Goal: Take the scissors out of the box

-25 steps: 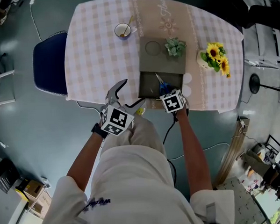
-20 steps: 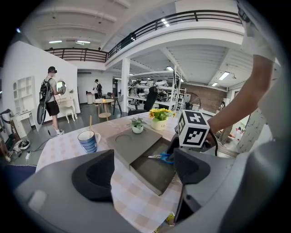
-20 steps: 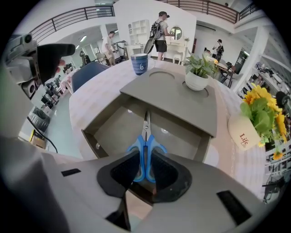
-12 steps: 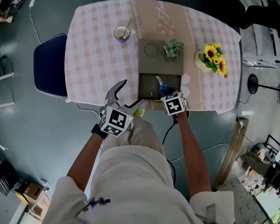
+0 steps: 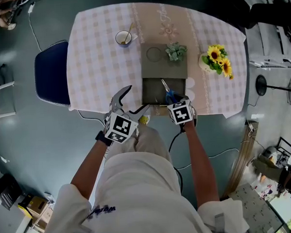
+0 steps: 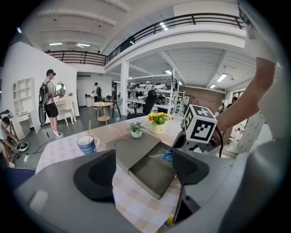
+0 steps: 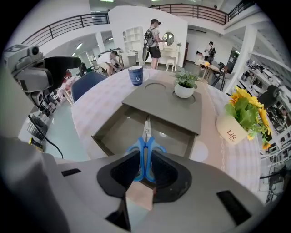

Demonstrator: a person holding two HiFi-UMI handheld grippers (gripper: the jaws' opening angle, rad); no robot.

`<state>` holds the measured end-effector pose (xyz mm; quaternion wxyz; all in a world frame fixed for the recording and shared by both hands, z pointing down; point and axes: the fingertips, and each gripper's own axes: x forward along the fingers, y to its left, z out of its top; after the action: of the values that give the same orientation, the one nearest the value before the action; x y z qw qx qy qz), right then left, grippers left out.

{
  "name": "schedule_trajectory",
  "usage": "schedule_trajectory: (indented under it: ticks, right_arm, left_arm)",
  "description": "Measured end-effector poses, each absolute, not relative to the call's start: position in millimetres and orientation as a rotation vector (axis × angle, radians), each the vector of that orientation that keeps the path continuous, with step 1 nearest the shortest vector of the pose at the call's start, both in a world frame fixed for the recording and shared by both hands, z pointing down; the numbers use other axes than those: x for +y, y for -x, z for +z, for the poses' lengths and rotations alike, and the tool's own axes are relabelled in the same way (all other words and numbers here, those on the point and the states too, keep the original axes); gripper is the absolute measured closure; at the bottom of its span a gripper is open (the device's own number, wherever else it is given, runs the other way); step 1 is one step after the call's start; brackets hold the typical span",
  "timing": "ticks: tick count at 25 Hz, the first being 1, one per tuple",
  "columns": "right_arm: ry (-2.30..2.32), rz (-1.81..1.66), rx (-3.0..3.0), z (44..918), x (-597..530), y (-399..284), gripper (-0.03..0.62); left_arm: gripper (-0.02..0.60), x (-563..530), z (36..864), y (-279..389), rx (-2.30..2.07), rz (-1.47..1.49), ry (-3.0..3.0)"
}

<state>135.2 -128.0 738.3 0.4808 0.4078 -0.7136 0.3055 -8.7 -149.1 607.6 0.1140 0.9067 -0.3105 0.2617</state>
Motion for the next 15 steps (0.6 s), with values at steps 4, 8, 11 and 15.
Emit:
schedule_trajectory:
  ticks: [4, 8, 11, 15]
  right_arm:
    - [-1.018, 0.761, -1.749, 732.2, -121.9, -137.5, 0.507]
    - [-1.035, 0.771, -1.744, 726.7, -117.5, -139.8, 0.507]
    - [-1.051, 0.771, -1.749, 721.5, -116.2, -141.7, 0.507]
    - [-1.071, 0.773, -1.754, 715.0, -115.4, -144.0, 0.507]
  left_arm:
    - [0.195, -147.7, 602.8, 8.8, -0.909, 0.758, -2.659]
    - [0.196, -149.2, 599.3, 8.6, -0.907, 0.746, -2.666]
    - [0.196, -149.7, 596.2, 7.4, -0.91, 0.74, -2.674]
    - [0.197, -147.9, 595.3, 6.8, -0.909, 0.744, -2.669]
